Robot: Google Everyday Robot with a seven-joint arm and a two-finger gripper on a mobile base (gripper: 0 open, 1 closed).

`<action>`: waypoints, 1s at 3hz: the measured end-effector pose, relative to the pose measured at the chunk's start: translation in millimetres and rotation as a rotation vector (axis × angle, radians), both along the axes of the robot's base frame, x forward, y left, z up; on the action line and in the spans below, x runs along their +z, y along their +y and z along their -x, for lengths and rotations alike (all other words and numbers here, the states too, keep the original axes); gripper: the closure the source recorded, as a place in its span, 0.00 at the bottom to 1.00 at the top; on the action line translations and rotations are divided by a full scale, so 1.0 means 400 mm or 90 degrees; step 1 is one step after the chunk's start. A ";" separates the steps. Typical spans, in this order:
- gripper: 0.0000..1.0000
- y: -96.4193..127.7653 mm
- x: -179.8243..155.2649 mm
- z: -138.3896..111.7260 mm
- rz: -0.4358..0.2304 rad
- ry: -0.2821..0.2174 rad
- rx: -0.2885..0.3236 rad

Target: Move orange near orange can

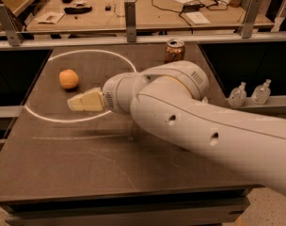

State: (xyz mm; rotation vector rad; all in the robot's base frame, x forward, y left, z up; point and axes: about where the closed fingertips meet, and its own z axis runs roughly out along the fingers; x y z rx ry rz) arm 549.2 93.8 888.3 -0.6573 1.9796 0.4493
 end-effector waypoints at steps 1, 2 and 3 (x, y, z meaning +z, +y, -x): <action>0.00 0.008 -0.027 -0.100 0.035 0.025 -0.028; 0.00 0.114 -0.113 -0.145 0.101 0.060 -0.035; 0.00 0.281 -0.202 -0.166 0.150 0.075 -0.029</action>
Offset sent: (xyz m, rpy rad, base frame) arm 0.1253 0.2173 -0.0804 -0.0752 0.0176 -0.3812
